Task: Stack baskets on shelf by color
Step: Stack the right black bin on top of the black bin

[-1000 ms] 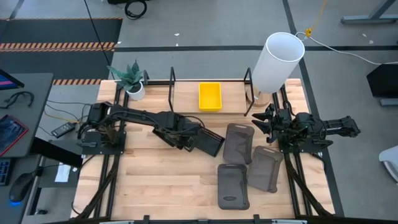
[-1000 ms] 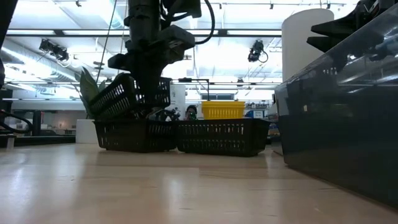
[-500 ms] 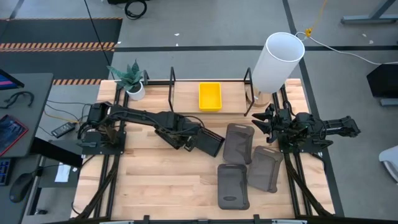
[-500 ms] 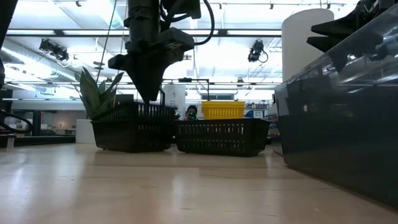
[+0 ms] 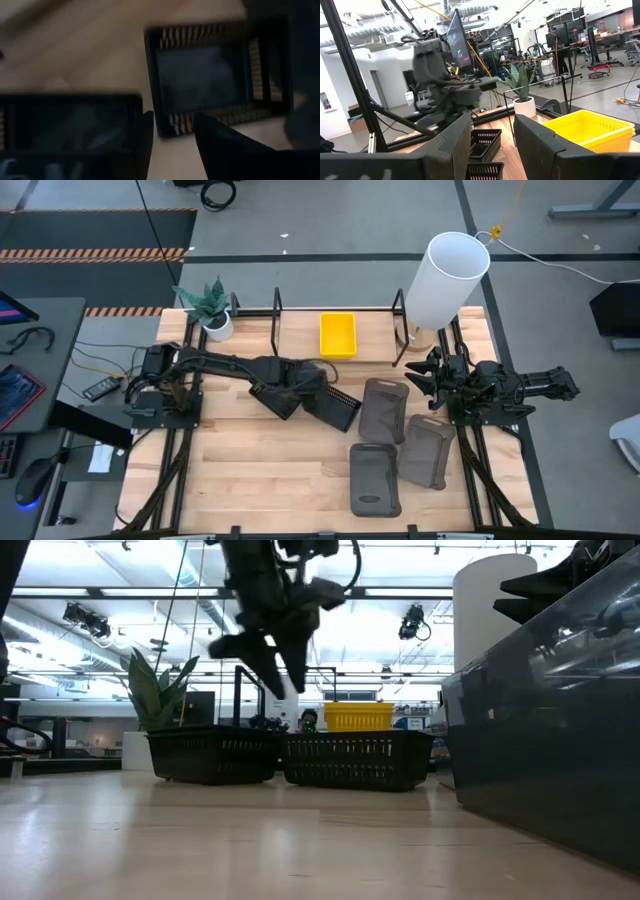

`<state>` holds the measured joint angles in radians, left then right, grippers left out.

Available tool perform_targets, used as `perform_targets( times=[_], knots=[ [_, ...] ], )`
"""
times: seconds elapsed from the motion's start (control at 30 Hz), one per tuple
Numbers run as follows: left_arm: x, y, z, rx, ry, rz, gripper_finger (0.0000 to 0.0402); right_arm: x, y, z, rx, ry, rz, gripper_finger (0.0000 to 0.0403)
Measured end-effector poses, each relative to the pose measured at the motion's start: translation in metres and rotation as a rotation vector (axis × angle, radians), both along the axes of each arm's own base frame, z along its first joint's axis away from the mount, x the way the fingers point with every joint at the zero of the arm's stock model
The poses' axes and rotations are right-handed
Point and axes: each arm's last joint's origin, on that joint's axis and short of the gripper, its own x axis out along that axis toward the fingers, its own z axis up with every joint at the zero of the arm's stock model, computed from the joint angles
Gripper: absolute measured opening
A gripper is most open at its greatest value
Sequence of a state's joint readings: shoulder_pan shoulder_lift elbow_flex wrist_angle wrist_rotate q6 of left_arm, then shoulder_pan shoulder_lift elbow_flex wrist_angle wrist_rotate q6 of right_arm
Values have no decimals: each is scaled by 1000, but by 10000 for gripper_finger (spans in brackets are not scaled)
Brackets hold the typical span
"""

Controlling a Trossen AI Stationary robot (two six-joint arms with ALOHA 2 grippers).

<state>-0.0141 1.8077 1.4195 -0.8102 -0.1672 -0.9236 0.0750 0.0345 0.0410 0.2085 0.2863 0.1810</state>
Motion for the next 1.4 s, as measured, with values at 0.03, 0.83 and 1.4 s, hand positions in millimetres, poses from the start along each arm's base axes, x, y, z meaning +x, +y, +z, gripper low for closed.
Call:
perform_targets(
  times=[0.03,0.83,1.4],
  knots=[
    [2,5,-1,8,-7,-5,143,0,0,0,0,0,0,155],
    [24,40,-52,-44,60,-122,140,0,0,1,1,-10,0,155],
    [29,37,-64,-57,79,-160,18,0,0,2,2,-25,0,155]
  ],
)
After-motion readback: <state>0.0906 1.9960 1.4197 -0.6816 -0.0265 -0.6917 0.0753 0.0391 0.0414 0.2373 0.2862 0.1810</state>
